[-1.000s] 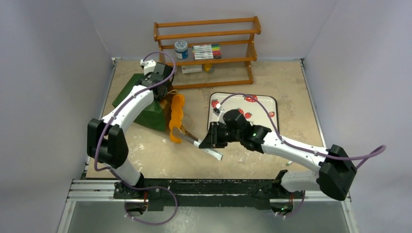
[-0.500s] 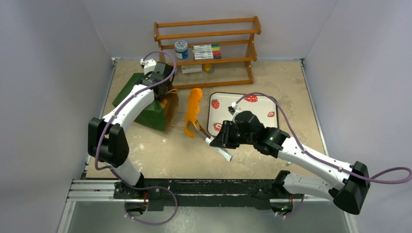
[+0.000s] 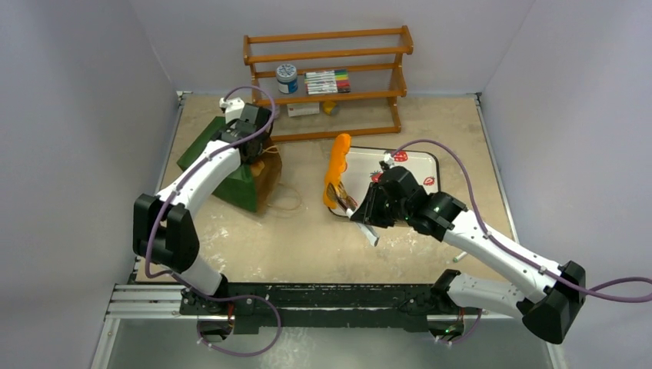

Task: Take the fake bread out of the paper bag
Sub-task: Place the fake bread in the container.

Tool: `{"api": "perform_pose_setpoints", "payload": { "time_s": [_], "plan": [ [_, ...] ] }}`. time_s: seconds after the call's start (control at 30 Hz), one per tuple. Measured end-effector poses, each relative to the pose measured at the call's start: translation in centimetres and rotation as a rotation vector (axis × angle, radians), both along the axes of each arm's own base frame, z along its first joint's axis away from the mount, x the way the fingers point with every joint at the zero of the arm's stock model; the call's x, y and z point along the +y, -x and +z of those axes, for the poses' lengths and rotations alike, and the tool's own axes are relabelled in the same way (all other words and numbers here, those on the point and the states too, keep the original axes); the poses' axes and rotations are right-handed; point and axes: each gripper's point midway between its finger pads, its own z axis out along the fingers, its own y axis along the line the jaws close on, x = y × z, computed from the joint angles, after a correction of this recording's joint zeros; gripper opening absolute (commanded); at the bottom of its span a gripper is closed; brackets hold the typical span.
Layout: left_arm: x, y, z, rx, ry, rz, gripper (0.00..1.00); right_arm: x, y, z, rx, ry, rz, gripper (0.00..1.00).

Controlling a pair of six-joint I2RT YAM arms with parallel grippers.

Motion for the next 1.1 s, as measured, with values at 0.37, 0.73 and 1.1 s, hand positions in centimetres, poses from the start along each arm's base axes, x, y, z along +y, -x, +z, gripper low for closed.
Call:
{"api": "perform_pose_setpoints", "payload": {
  "time_s": [0.37,0.73,1.1],
  "plan": [
    [-0.2,0.7,0.5,-0.005,0.021,-0.024,0.00,-2.4,-1.1,-0.3,0.039,0.080,-0.056,0.00],
    [-0.8,1.1,0.4,0.001,0.056,-0.049,0.00,-3.1,-0.8,-0.3,0.121,0.081,-0.046,0.00],
    [-1.3,1.0,0.1,-0.002,0.081,-0.066,0.00,-3.8,-2.4,-1.0,0.202,0.064,-0.033,0.05]
  ]
}}
